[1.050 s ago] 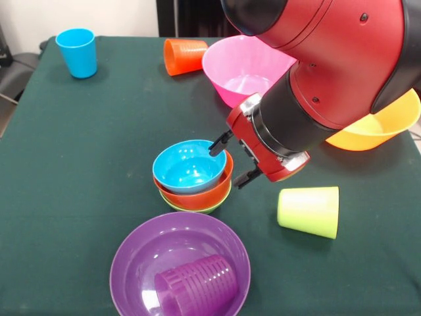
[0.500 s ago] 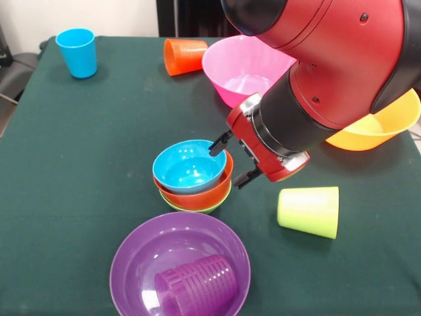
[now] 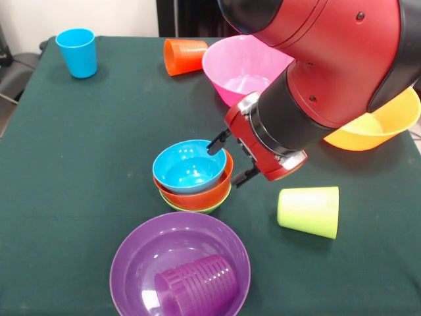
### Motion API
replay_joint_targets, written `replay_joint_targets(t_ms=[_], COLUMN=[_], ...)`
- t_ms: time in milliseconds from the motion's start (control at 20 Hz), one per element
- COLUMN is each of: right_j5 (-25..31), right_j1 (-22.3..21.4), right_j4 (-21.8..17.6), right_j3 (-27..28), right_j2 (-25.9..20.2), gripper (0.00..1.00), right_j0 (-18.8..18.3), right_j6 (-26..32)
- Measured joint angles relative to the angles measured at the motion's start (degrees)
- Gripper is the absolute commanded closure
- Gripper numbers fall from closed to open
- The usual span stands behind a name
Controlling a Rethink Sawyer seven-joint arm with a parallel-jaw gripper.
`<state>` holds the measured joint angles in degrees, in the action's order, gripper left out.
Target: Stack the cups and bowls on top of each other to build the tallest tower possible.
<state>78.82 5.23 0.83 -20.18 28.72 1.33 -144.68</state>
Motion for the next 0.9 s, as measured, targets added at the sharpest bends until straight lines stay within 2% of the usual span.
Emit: replay_joint_targets(t_ms=[550, 900], right_j5=[-8.6, -9.6], right_j1=[-1.3, -1.3], right_j4=[0.0, 0.0], right_j3=[-3.8, -5.3], right_j2=[0.0, 0.0], gripper=[0.0, 0.0], right_j0=[0.0, 0.0], right_j6=[0.0, 0.0])
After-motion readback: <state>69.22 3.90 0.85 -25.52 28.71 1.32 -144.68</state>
